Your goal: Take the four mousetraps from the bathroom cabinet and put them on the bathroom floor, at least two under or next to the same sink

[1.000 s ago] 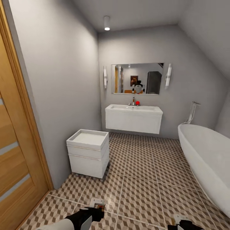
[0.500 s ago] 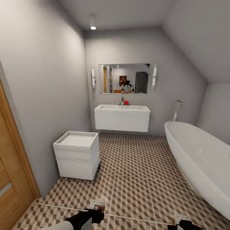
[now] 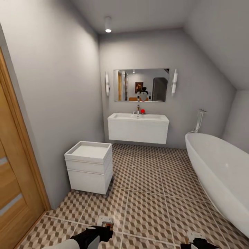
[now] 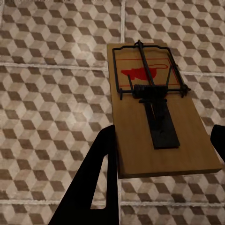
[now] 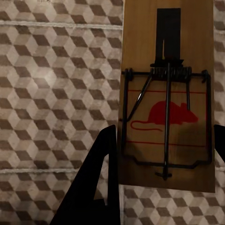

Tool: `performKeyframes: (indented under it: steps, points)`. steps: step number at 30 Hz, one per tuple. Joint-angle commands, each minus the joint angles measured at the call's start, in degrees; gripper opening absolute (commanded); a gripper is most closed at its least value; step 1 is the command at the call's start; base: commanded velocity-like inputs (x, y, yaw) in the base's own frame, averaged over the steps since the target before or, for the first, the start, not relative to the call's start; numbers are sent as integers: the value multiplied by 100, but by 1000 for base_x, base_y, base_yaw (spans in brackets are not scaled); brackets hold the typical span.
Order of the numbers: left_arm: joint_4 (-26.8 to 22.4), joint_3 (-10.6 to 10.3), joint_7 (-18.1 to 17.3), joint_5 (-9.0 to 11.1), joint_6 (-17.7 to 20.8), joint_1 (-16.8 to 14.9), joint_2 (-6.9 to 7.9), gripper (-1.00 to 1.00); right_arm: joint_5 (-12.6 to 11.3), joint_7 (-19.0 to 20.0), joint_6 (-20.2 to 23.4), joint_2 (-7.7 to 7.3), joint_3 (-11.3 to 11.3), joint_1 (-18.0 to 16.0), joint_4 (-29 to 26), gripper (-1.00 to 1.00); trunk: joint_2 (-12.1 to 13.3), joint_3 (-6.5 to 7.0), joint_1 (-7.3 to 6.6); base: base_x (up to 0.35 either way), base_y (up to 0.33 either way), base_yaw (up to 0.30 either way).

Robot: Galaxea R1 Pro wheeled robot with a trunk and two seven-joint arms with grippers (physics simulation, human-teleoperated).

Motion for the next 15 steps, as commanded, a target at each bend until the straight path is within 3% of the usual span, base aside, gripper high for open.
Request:
performKeyframes:
  steps: [1, 15]
  points:
    - [-11, -49, 29, 49, 30, -2, -1, -100, 53, -3, 8, -2, -47, -8, 10, -100, -3, -6, 1, 168, 0, 27]
    - [-34, -42, 49, 51, 58, -2, -1, -100, 53, -51, 2, -14, -44, -8, 10, -100, -3, -6, 1, 301, 0, 4]
